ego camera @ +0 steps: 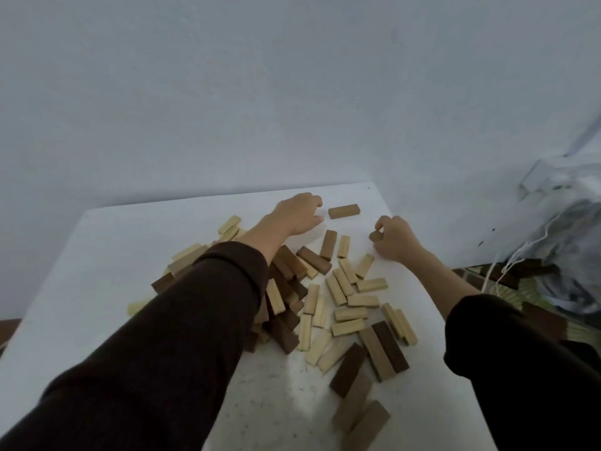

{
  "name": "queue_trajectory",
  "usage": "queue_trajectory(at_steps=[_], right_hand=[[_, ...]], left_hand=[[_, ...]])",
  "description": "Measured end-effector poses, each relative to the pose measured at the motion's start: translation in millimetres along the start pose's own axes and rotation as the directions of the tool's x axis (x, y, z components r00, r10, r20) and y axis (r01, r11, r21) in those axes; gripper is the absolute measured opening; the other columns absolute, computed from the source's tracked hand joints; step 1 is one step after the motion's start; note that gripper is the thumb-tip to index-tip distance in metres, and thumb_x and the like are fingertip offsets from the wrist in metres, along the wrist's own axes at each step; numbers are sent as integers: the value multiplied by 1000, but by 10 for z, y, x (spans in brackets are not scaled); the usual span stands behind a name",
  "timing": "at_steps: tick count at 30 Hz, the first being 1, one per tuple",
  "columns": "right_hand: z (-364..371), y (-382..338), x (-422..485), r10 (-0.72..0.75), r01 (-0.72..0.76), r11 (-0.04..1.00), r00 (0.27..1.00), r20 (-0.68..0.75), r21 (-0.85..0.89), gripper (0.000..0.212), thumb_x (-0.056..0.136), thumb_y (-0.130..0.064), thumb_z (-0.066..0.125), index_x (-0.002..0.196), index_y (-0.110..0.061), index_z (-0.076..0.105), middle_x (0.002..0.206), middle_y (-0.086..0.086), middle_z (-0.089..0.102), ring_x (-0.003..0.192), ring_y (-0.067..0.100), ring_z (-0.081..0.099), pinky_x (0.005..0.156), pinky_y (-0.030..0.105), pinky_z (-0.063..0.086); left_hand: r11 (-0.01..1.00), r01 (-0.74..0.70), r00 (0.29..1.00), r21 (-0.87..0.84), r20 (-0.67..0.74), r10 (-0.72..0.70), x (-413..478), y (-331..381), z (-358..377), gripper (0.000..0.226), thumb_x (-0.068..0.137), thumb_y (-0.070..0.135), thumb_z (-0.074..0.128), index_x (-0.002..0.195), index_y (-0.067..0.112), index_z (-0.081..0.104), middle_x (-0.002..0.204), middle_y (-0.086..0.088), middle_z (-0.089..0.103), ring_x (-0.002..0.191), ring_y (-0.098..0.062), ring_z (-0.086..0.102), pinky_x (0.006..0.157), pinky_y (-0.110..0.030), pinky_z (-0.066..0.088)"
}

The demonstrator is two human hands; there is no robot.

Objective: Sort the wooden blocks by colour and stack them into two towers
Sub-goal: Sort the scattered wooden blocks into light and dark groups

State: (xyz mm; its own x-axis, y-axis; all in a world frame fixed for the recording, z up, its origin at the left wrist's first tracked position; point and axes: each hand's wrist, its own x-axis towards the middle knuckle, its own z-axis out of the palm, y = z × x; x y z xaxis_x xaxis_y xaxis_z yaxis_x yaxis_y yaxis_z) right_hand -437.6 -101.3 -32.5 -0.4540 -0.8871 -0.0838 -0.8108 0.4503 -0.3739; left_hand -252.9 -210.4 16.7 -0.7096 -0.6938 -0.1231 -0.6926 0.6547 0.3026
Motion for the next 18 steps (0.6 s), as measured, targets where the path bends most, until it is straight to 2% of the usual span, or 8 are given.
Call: queue_trajectory(at_steps=[3,6,8,10,12,15,18], right_hand=[[32,-7,151,6,-4,998,1000,-30,67,23,91,-11,49,106,5,57,107,24,53,102,38,49,81,35,41],[43,-61,249,20,-17,998,999,-36,68,21,89,-7,50,100,8,57,103,23,54,100,37,51,81,36,42],[62,-71,302,21,-19,997,999,-28,73,12,85,-2,50,87,8,56,94,21,53,95,36,52,75,35,41],[75,-69,320,11,-10,997,1000,-17,81,7,80,2,49,74,4,51,85,15,47,89,34,50,70,35,40],[79,-36,309,-27,28,994,1000,-12,103,10,81,-1,50,77,7,54,86,12,48,88,31,50,71,35,43],[18,-17,210,-94,96,966,995,-19,240,6,87,-11,56,89,-6,57,97,5,50,85,19,49,72,25,37],[-91,-8,56,-200,175,921,979,37,349,14,82,2,56,92,-8,53,97,4,52,78,11,50,67,16,39]], left_hand=[[999,-31,999,35,17,30,283,185,104,35,98,23,47,130,8,50,132,-9,49,120,-27,48,94,-39,41],[996,-49,998,80,29,47,480,293,202,36,98,20,48,131,6,47,134,-10,46,123,-27,45,96,-41,41],[993,-61,997,100,48,56,575,312,251,40,97,21,49,133,6,43,136,-10,44,125,-27,42,98,-41,41],[991,-73,996,110,61,67,618,318,271,35,97,19,50,128,5,45,130,-12,46,121,-28,44,92,-39,41],[989,-65,997,130,54,59,624,351,281,27,96,10,48,122,3,48,122,-14,47,115,-29,45,84,-35,40],[997,16,998,78,53,-20,575,411,242,28,92,1,45,119,3,51,112,-16,44,111,-31,46,79,-33,39],[995,92,992,-23,86,-90,515,401,192,36,93,2,43,129,1,39,127,-19,41,110,-35,50,77,-34,39]])
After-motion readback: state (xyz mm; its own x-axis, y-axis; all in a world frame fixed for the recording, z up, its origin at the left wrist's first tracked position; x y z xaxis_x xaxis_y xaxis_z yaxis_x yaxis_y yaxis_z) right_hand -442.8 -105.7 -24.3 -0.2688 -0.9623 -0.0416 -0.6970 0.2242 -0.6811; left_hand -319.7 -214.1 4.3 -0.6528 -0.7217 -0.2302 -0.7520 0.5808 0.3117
